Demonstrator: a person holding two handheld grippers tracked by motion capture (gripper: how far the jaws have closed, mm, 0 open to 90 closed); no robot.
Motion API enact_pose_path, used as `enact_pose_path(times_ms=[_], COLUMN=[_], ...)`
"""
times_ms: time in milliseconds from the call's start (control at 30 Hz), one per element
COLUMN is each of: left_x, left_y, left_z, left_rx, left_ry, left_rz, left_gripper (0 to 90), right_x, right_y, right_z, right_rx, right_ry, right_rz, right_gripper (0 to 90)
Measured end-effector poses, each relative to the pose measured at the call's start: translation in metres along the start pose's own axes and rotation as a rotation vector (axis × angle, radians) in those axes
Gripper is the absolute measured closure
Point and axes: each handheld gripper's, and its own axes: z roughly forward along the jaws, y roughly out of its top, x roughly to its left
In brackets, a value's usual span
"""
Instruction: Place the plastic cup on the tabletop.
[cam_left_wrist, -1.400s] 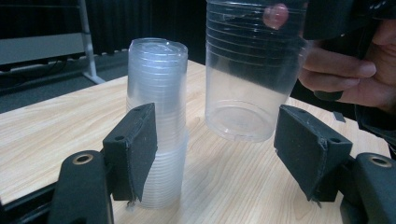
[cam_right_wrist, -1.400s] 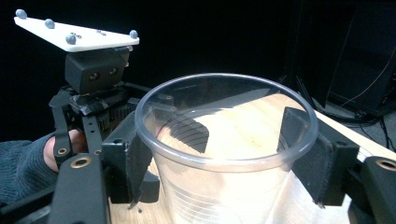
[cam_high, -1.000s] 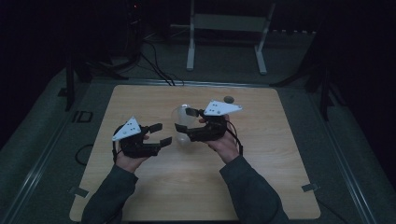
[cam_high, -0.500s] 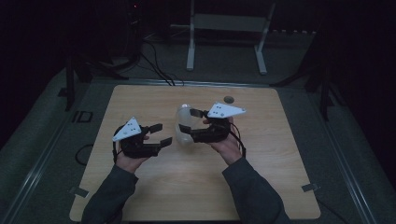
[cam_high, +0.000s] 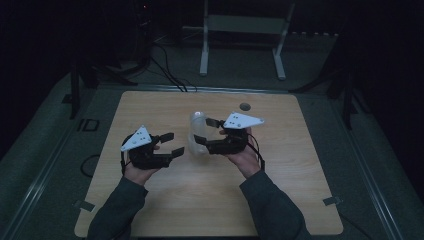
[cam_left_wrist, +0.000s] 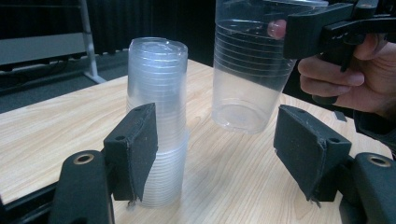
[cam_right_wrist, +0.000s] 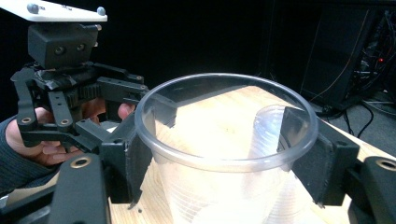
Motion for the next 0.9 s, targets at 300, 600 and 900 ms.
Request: enact_pose_path(times_ms=[300, 600, 900], left_x=[0.000, 0.000, -0.001], left_y=[0.000, 0.000, 0.000], left_z=[0.000, -0.001, -0.001], left_rx=[0.005, 0.003, 0.004], left_ry=[0.001, 0.003, 0.005], left_rz=[0.003, 0.001, 0.005], left_gripper=[30.7, 30.9, 31.0], right_x=[-0.002, -0.004, -0.006], right_y=[-0.005, -0.013, -0.023], right_z=[-0.004, -0.006, -0.007], right_rx=[0.001, 0.013, 0.021], right_ry=[-0.015, -0.036, -0.041], right_rz=[-0.003, 0.003, 0.014], right_gripper=[27.5, 27.5, 27.5])
